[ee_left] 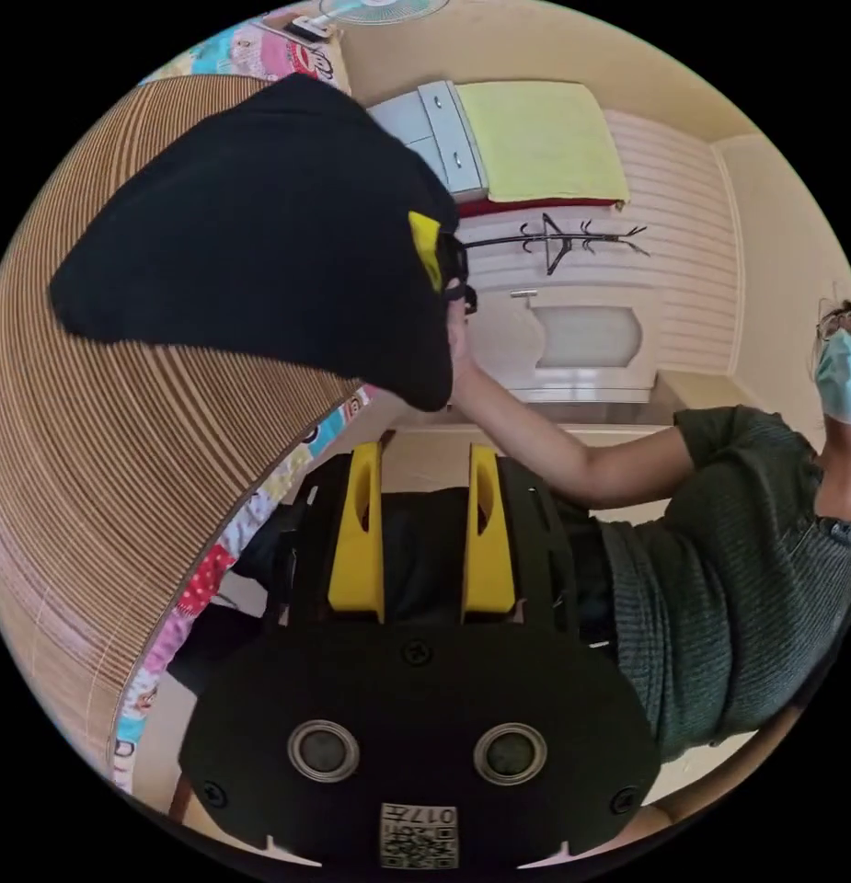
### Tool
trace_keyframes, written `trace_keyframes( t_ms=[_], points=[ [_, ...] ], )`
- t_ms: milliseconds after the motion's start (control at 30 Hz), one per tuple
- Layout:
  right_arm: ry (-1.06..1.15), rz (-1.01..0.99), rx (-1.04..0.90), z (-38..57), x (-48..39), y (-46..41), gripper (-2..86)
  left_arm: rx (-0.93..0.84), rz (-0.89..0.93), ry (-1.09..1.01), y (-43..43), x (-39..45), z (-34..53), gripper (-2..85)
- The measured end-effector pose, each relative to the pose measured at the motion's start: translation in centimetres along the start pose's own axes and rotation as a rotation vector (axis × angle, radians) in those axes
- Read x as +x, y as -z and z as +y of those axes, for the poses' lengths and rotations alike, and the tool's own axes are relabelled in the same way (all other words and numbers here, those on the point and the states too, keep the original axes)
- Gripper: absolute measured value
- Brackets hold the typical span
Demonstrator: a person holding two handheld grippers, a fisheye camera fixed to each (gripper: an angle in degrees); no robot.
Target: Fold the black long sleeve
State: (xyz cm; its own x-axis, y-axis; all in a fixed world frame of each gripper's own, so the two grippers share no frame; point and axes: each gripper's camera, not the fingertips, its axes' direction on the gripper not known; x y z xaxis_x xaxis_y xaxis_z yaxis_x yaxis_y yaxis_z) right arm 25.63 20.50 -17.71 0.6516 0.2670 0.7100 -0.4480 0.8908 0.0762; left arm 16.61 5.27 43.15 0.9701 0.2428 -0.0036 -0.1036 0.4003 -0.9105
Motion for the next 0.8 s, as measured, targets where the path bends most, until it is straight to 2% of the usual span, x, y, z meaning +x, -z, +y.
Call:
trace_keyframes(
  t_ms=[67, 133, 200, 267, 333, 367, 400, 533, 667, 800],
  points=[
    [-0.002, 0.039, 0.076, 1.2, -0.5, 5.6, 7.5, 0.052, 0.046, 0.071, 0.5, 0.4, 1.1, 13.7],
    [-0.014, 0.157, 0.163, 3.8, -0.1, 13.1, 7.6, 0.108, 0.066, 0.097, 0.9, 1.2, 2.1, 13.6],
    [-0.090, 0.261, 0.237, 6.8, 1.3, 18.5, 7.6, 0.146, -0.036, 0.114, 1.0, 2.4, 3.3, 13.2],
    [-0.280, 0.355, 0.371, 11.5, 3.7, 23.6, 7.7, 0.181, -0.103, 0.142, 0.9, 2.8, 4.5, 13.1],
    [-0.680, 0.460, 0.615, 20.3, 6.5, 28.2, 7.7, 0.237, -0.083, 0.147, 0.7, 3.0, 6.0, 12.8],
    [-0.785, 0.472, 0.679, 22.8, 6.9, 28.7, 7.6, 0.266, -0.059, 0.155, 0.5, 2.9, 7.0, 12.3],
    [-0.912, 0.471, 0.801, 27.3, 6.9, 28.7, 7.2, 0.280, -0.051, 0.168, 0.4, 2.8, 8.0, 11.6],
    [-0.891, 0.388, 1.160, 36.2, 6.5, 23.4, 7.6, 0.338, -0.119, 0.180, 0.9, 3.1, 11.2, 11.2],
    [-0.890, 0.311, 1.415, 39.6, 7.4, 17.2, 7.5, 0.403, -0.163, 0.219, 2.3, 2.1, 15.6, 11.0],
    [-0.914, 0.220, 1.666, 41.3, 7.8, 10.9, 6.0, 0.523, -0.120, 0.235, 4.9, 0.1, 20.9, 10.1]
  ],
)
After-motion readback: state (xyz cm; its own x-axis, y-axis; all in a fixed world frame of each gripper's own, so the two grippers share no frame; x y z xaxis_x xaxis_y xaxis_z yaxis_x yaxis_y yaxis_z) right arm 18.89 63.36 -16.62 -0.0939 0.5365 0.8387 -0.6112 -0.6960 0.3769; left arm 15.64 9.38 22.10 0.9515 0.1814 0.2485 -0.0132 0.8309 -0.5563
